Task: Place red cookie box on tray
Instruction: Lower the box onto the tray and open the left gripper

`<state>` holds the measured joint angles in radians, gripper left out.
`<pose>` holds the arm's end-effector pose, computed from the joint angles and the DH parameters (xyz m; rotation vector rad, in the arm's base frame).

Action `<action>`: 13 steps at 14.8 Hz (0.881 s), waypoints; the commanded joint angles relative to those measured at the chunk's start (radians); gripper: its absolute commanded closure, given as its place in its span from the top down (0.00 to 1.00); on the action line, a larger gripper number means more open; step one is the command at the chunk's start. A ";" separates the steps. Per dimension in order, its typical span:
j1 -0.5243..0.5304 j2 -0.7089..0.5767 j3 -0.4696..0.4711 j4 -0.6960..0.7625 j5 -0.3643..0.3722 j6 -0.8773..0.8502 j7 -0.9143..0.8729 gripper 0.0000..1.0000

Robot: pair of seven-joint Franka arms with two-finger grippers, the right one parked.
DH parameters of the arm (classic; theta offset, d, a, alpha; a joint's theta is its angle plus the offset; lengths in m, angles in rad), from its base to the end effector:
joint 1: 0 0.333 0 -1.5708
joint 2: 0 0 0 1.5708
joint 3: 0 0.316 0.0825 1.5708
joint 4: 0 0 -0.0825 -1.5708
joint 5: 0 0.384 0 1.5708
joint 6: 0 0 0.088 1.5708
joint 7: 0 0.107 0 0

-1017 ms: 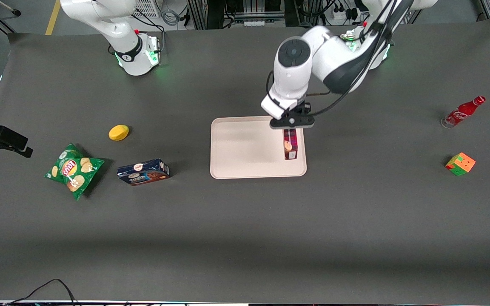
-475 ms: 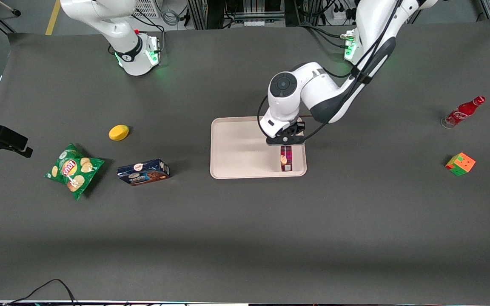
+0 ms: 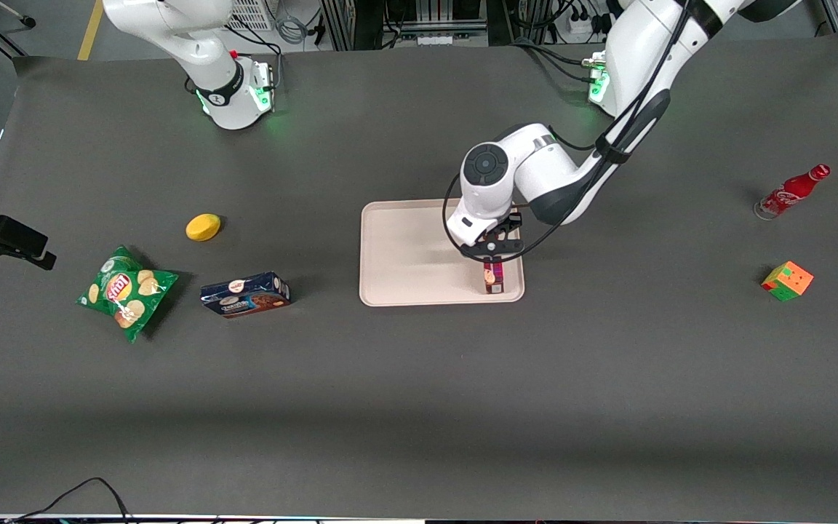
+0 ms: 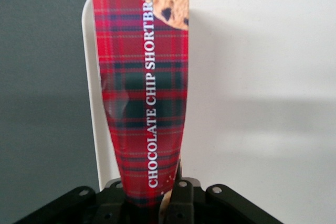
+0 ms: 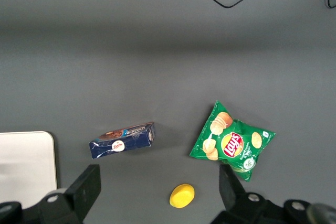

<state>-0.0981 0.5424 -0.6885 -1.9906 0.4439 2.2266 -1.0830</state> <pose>0.4322 -0.4016 0.2300 -3.0313 -0.0586 0.1422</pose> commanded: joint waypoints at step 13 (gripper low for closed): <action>0.001 0.045 0.049 0.003 0.019 0.057 -0.038 1.00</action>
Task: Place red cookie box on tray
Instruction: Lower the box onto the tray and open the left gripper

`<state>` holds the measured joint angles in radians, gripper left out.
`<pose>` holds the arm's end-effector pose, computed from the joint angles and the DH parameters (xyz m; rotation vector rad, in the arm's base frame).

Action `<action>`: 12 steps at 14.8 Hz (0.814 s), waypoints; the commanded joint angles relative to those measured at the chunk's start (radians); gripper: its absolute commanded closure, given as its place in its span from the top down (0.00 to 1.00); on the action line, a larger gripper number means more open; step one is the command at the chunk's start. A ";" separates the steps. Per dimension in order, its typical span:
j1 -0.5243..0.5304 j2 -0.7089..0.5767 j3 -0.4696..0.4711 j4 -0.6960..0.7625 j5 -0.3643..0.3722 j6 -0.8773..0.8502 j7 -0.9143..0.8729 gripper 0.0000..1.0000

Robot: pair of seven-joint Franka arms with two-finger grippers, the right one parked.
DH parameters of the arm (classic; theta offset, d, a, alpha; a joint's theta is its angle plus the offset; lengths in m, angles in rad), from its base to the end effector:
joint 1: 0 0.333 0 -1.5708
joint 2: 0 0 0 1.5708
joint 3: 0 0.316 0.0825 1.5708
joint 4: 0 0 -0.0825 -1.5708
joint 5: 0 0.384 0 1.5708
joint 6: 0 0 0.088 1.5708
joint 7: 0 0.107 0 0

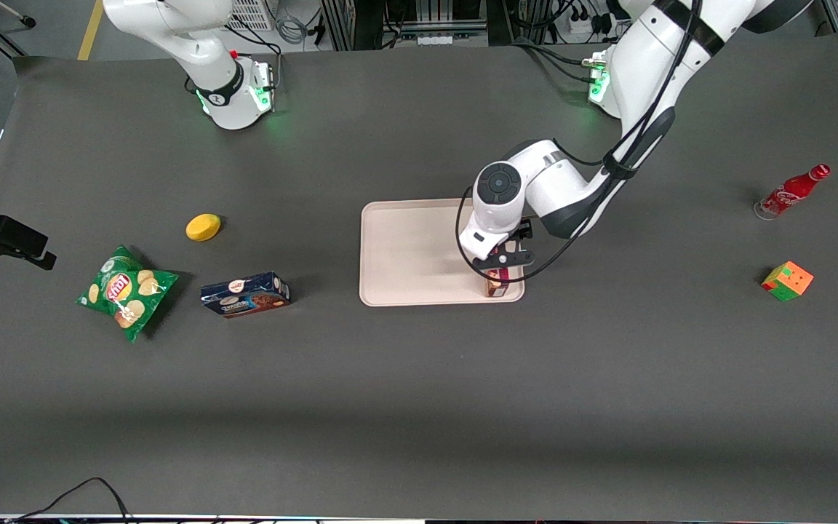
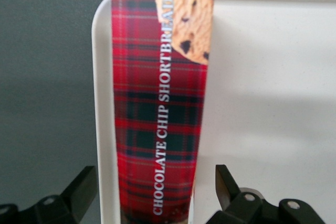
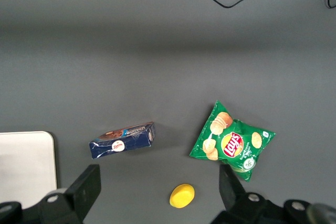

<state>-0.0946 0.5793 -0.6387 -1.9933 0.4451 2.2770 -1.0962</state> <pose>0.4485 -0.3826 0.2059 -3.0398 -0.1469 0.1595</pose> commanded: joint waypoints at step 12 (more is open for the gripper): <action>0.006 -0.175 -0.059 0.440 -0.195 -0.623 0.235 1.00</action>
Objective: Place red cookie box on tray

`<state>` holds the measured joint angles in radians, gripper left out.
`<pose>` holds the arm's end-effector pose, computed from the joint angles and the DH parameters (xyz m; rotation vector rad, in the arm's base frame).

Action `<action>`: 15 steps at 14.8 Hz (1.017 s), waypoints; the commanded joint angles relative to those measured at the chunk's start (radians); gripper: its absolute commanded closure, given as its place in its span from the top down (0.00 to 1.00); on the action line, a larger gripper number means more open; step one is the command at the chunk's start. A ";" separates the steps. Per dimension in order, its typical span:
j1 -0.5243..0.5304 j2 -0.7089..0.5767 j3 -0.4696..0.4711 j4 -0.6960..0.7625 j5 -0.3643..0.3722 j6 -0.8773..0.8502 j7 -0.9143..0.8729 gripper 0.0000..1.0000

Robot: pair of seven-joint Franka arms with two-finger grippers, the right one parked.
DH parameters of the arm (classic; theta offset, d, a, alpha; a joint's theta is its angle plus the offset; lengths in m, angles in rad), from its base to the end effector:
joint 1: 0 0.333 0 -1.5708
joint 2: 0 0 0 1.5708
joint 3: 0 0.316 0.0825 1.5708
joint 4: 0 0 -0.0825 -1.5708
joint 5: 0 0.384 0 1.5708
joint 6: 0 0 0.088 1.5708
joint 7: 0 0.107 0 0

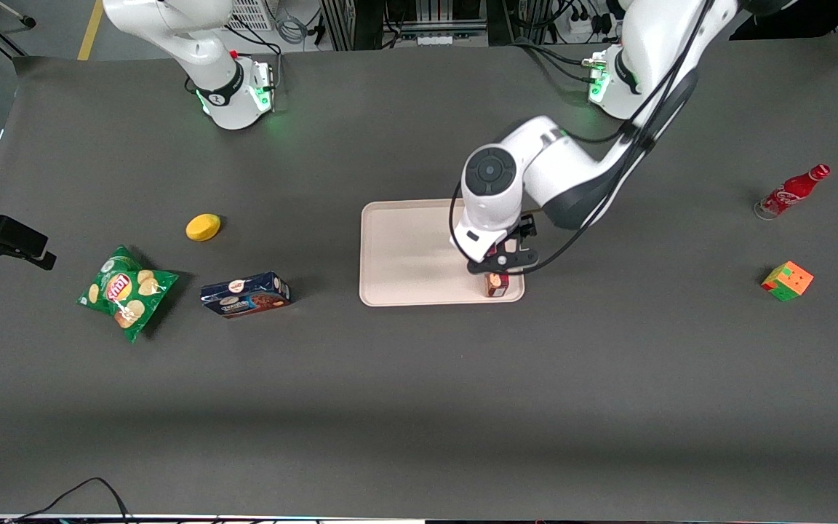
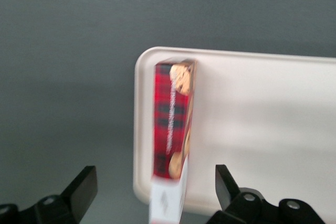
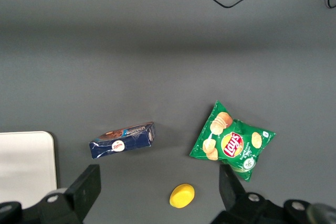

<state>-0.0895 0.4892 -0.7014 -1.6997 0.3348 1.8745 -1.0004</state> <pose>0.4946 -0.4009 0.3491 -2.9900 -0.1591 0.1793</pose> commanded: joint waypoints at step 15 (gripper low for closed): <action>0.028 -0.669 0.523 -0.182 -0.356 -0.117 0.717 1.00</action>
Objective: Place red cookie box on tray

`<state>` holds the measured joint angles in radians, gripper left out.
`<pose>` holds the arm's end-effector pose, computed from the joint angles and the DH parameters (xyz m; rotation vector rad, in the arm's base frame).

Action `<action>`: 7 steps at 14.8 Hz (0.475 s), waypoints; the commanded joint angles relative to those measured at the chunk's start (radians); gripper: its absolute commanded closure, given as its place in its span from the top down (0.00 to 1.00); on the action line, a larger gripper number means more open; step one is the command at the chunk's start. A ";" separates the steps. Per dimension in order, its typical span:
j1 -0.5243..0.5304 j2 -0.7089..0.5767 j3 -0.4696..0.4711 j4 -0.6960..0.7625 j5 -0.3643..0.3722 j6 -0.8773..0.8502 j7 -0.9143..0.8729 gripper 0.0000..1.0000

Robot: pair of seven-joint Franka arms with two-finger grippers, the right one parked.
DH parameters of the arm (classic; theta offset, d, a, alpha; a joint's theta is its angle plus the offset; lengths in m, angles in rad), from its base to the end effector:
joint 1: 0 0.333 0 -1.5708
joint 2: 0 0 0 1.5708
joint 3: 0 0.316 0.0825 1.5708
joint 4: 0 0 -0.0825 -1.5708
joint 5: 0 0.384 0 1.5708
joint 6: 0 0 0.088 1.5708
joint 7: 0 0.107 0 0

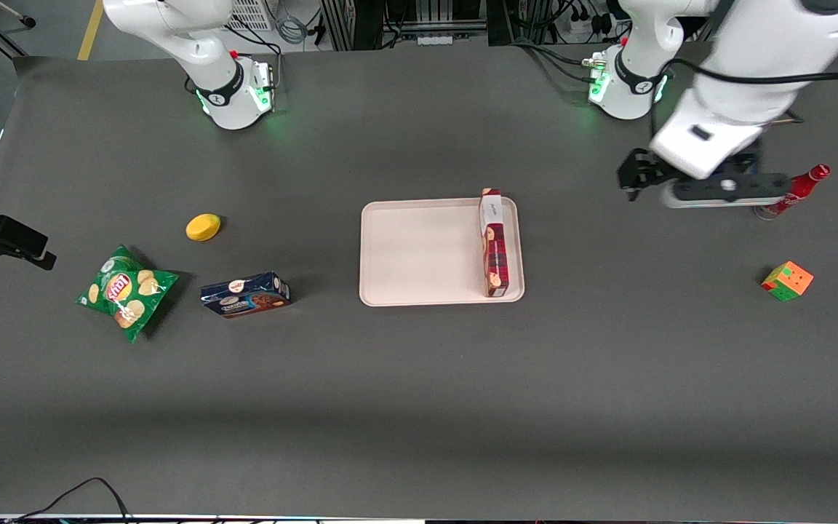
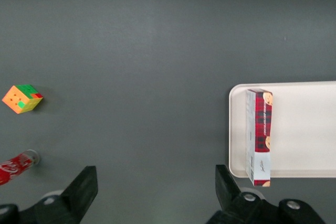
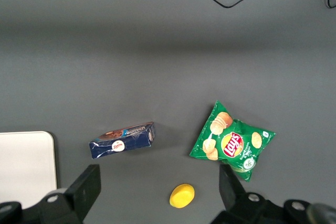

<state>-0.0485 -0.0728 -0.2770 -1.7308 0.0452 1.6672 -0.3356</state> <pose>0.5103 -0.1727 0.5954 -3.0820 -0.0101 -0.0418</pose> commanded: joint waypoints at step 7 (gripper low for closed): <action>-0.008 -0.067 0.229 -0.132 -0.064 0.098 0.118 1.00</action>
<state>-0.0471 -0.1421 -0.0657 -1.8534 -0.0026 1.7452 -0.2508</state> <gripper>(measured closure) 0.000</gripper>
